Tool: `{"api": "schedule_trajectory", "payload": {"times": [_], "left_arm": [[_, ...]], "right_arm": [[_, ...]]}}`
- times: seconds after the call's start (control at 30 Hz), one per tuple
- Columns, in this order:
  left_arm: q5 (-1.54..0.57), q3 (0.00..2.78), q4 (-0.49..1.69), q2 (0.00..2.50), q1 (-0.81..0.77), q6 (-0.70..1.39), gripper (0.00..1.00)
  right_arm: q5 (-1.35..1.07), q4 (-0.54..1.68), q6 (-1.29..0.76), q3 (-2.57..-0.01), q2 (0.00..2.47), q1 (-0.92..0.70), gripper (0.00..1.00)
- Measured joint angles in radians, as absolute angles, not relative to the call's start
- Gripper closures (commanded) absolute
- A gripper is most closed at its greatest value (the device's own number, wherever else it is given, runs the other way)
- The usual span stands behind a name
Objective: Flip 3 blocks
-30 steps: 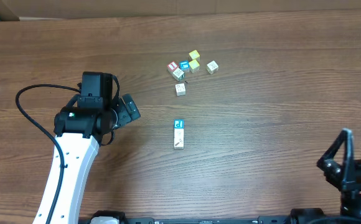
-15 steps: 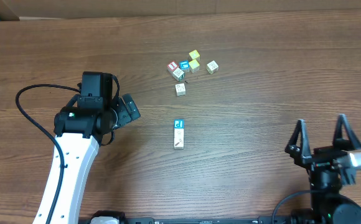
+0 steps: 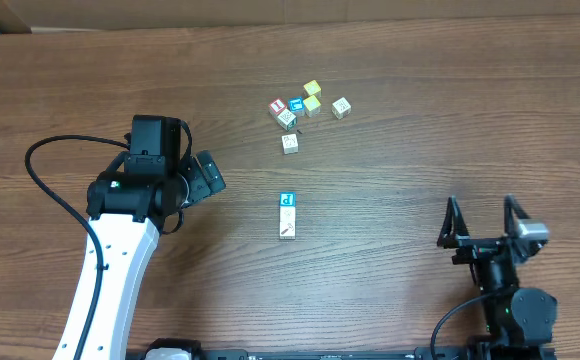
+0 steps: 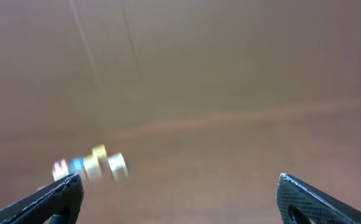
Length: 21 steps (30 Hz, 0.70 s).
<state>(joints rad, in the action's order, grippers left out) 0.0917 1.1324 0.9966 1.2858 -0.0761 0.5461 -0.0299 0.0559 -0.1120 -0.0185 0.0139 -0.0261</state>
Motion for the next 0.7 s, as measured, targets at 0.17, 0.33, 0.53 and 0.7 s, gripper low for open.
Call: {"api": "schedule_trajectory", "payload": {"times": [0.17, 0.33, 0.53, 0.7], "left_arm": [[0.092, 1.132, 0.996, 1.286, -0.076, 0.546, 0.0], [0.092, 1.132, 0.997, 1.286, -0.076, 0.546, 0.0], [0.092, 1.132, 0.997, 1.286, -0.076, 0.546, 0.0], [0.092, 1.132, 0.997, 1.286, -0.076, 0.546, 0.0]], "right_arm": [[-0.043, 0.089, -0.025, -0.019, 0.014, -0.026, 0.0], [-0.048, 0.088, 0.009, -0.019, 0.014, -0.026, 0.0], [-0.048, 0.088, 0.015, -0.019, 0.014, -0.026, 0.0], [-0.048, 0.088, 0.017, -0.019, 0.014, -0.026, 0.0]]}}
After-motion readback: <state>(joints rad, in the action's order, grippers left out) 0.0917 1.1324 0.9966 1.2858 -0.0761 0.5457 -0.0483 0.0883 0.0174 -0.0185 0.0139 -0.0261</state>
